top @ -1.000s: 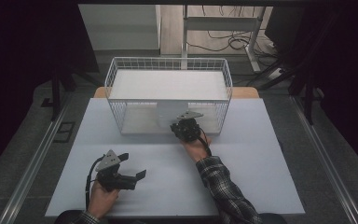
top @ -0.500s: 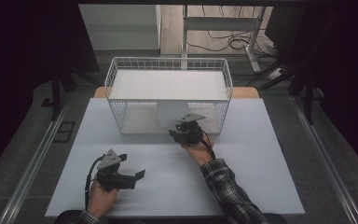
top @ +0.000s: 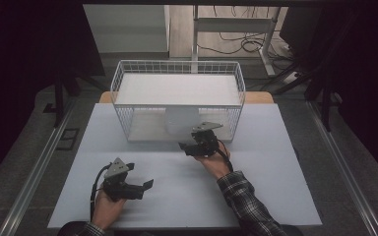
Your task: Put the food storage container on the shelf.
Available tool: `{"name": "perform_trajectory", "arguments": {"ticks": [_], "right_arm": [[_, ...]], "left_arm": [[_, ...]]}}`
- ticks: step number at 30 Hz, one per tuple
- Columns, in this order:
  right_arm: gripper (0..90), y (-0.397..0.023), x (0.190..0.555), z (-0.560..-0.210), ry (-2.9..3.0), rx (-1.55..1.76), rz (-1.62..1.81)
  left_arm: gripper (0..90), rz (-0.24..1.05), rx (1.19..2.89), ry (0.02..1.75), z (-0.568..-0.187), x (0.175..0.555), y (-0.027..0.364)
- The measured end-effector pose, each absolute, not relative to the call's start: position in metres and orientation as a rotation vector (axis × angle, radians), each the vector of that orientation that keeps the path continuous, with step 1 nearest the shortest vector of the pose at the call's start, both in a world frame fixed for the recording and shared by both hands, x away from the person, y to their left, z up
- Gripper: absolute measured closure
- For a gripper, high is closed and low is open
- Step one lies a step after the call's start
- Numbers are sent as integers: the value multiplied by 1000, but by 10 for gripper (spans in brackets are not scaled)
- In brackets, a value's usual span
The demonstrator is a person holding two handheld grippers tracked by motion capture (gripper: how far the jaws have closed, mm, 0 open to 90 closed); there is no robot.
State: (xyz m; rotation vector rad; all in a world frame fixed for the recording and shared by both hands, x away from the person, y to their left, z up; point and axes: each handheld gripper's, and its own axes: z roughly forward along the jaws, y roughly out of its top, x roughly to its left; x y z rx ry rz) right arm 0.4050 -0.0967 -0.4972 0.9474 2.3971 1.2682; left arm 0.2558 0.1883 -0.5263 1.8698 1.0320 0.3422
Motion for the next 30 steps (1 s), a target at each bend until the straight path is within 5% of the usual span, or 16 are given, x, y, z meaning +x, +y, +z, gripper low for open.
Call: {"name": "perform_trajectory", "arguments": {"ticks": [15,30], "right_arm": [[112,-102,395,-496,2431,921,1249],[63,-108,382,-497,2460,903,1238]], "left_arm": [[12,330,1871,1039,-527,257,189],[12,316,1866,1039,-527,257,191]]}}
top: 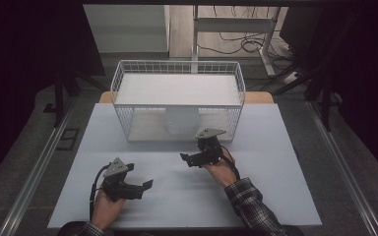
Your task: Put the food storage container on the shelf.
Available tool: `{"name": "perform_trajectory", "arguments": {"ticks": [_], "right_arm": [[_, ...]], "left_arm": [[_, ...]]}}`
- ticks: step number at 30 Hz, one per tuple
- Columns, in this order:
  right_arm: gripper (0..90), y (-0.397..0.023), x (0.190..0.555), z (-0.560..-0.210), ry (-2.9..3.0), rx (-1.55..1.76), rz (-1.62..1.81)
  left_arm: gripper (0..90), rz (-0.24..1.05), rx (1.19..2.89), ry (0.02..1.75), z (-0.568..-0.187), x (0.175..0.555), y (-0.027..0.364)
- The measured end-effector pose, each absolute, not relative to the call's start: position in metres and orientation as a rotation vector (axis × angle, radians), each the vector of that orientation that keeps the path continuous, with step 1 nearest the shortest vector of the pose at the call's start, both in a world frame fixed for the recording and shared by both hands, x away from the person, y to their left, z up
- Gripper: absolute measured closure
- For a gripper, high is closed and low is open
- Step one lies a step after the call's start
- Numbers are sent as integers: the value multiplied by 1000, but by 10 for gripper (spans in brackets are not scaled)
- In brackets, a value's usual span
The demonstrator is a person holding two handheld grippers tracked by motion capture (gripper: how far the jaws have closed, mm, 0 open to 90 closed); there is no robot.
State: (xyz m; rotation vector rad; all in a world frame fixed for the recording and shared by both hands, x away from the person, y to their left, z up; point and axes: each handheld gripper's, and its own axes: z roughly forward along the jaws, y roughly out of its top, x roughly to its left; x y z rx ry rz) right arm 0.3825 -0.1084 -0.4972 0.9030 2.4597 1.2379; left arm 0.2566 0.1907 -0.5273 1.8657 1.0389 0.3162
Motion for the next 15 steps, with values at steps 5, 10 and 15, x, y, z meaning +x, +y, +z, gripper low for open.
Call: {"name": "perform_trajectory", "arguments": {"ticks": [5,10,15], "right_arm": [[47,-113,379,-497,2463,894,1233],[28,-119,374,-493,2467,897,1235],[18,-126,369,-489,2462,904,1250]], "left_arm": [[12,312,1863,1039,-527,257,191],[12,308,1863,1038,-527,257,191],[14,291,1856,1042,-527,257,191]]}}
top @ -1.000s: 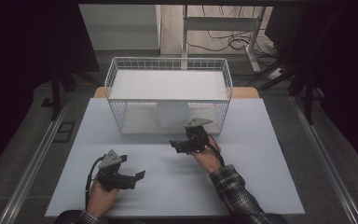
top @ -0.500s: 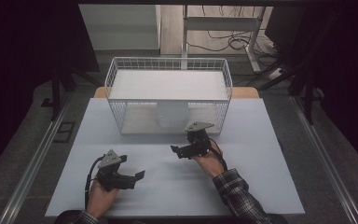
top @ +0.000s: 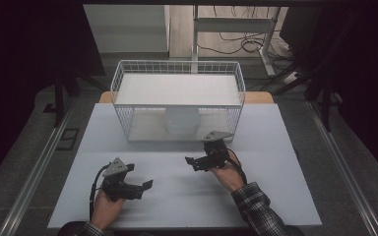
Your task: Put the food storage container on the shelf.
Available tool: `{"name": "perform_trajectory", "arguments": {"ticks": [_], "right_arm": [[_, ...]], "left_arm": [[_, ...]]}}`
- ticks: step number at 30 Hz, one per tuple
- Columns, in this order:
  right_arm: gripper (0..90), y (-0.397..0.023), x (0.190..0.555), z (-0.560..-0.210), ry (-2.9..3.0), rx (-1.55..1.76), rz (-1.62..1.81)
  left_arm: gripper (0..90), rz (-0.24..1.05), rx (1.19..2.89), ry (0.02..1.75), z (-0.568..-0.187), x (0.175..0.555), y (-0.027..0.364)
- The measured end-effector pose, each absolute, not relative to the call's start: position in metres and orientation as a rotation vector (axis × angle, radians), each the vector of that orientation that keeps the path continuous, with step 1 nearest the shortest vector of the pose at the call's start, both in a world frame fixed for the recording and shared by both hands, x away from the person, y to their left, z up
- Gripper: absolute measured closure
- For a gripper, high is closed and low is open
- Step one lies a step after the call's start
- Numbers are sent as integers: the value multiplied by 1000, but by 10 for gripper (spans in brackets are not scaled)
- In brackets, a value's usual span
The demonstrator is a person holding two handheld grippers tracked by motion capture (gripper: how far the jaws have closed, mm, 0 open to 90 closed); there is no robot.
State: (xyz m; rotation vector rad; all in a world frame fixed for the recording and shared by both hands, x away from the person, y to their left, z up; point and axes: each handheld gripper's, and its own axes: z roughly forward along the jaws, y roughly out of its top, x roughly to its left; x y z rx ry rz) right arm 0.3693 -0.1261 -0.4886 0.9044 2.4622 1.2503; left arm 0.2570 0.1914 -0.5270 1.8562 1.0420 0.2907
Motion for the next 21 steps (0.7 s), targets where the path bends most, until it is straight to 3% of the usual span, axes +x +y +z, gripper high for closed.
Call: {"name": "perform_trajectory", "arguments": {"ticks": [21], "right_arm": [[13,-148,345,-482,2434,885,1260]], "left_arm": [[22,289,1893,1048,-529,258,189]]}}
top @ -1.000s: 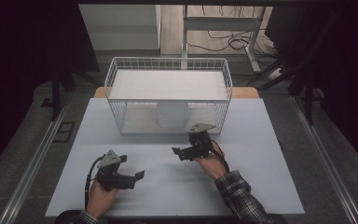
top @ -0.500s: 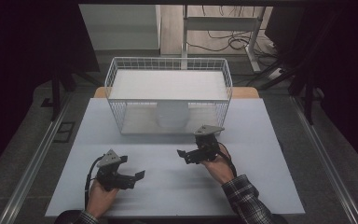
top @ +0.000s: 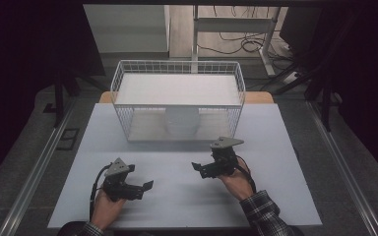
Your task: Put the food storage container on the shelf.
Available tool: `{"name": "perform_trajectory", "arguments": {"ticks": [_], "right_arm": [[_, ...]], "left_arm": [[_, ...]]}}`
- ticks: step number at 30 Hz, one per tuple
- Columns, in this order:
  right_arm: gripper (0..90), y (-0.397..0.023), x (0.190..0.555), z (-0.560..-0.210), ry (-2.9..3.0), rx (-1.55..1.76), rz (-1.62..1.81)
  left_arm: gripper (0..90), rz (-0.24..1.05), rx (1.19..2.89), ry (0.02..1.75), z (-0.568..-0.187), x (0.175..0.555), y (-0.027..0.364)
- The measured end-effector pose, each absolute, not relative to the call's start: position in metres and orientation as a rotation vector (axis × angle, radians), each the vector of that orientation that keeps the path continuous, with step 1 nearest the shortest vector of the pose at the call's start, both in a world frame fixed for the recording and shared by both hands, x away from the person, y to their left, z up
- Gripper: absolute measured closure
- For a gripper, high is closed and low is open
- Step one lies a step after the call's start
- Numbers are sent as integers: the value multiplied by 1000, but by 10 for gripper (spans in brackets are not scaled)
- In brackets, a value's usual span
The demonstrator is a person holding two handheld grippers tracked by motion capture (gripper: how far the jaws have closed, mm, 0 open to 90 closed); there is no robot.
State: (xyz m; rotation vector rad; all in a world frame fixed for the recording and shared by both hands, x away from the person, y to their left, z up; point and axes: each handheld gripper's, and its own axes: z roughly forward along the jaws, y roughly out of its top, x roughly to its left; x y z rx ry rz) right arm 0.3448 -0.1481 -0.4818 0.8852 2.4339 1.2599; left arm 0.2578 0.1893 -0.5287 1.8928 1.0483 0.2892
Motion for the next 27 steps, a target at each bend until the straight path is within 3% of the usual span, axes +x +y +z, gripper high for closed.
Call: {"name": "perform_trajectory", "arguments": {"ticks": [27], "right_arm": [[11,-174,320,-487,2417,907,1266]], "left_arm": [[28,300,1945,1052,-529,259,190]]}}
